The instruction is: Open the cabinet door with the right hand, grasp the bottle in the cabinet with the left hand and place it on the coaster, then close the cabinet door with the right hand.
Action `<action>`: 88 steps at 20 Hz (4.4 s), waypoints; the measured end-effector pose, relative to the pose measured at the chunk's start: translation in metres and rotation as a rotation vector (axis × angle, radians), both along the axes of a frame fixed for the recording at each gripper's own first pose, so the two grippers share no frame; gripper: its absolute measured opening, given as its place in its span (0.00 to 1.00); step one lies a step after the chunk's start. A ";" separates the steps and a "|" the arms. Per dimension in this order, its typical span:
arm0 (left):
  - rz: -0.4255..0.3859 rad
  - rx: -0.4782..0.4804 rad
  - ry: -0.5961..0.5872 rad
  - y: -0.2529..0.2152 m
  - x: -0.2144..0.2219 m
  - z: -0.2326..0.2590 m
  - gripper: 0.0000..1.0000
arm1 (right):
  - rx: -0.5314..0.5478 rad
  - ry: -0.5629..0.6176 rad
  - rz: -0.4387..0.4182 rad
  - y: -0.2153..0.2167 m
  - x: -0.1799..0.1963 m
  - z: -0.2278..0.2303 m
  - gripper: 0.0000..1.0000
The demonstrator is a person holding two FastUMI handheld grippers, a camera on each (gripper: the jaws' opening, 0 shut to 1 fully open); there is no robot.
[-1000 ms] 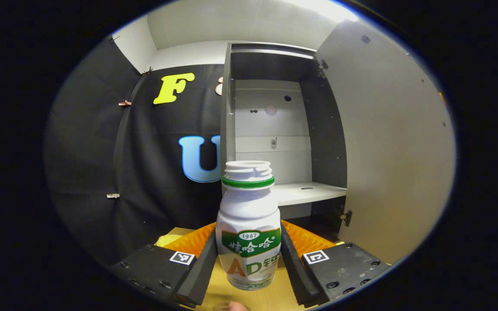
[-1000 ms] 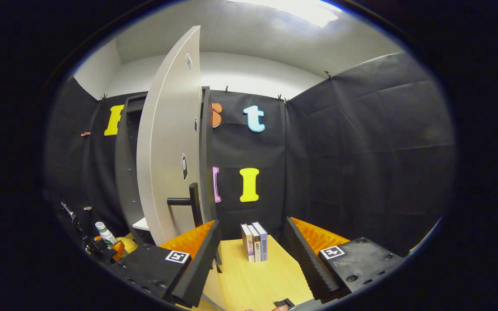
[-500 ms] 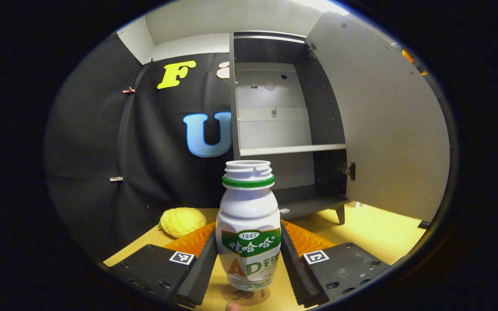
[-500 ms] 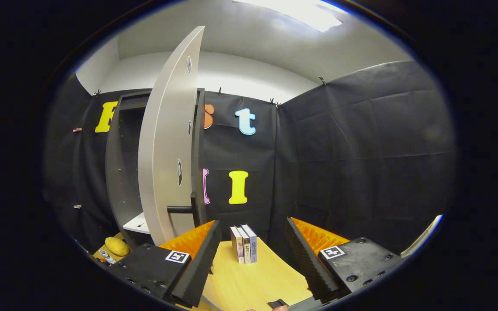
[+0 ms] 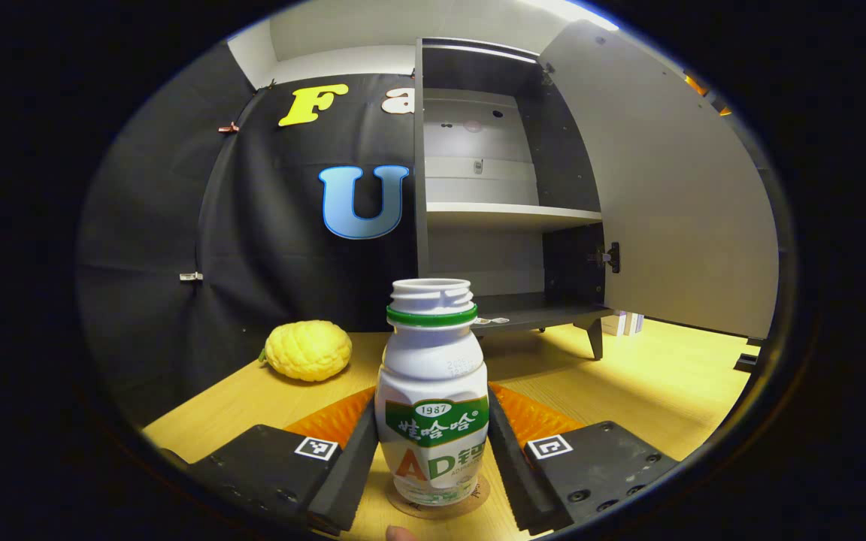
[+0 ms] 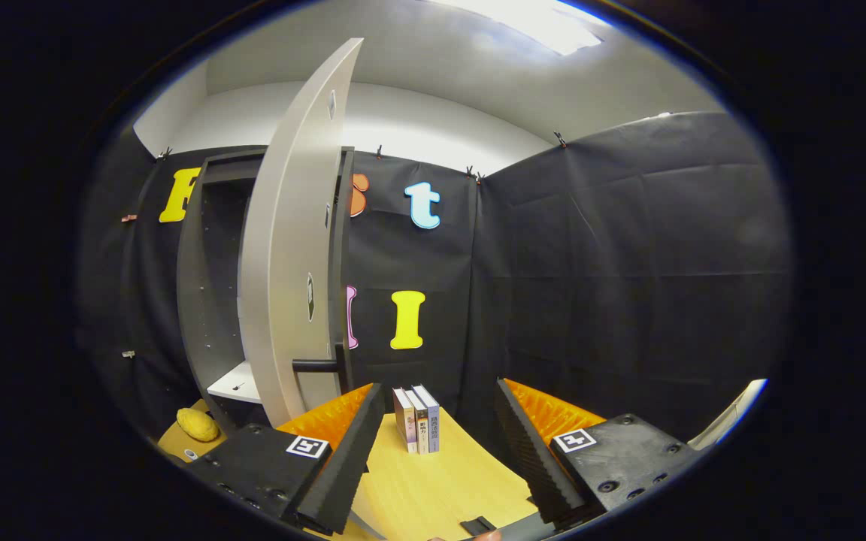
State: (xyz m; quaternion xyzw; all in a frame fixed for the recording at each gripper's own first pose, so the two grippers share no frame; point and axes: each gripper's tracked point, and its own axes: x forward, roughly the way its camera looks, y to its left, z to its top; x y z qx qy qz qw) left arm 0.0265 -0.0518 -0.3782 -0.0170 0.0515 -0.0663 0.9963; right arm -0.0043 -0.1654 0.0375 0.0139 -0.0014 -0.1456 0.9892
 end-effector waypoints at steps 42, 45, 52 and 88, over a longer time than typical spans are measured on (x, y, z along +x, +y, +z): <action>0.117 -0.008 0.010 0.014 -0.068 0.322 0.94 | 0.150 0.011 0.191 0.006 0.007 -0.009 0.97; 0.108 -0.036 -0.001 0.010 -0.069 0.334 0.93 | 0.145 0.005 0.184 0.009 0.007 -0.008 0.98; 0.111 -0.025 0.020 0.009 -0.070 0.330 0.92 | 0.186 0.014 0.248 0.054 0.002 -0.011 0.97; 0.305 -0.019 0.075 0.090 -0.119 0.314 0.94 | 0.100 0.055 0.532 0.284 0.098 -0.052 0.98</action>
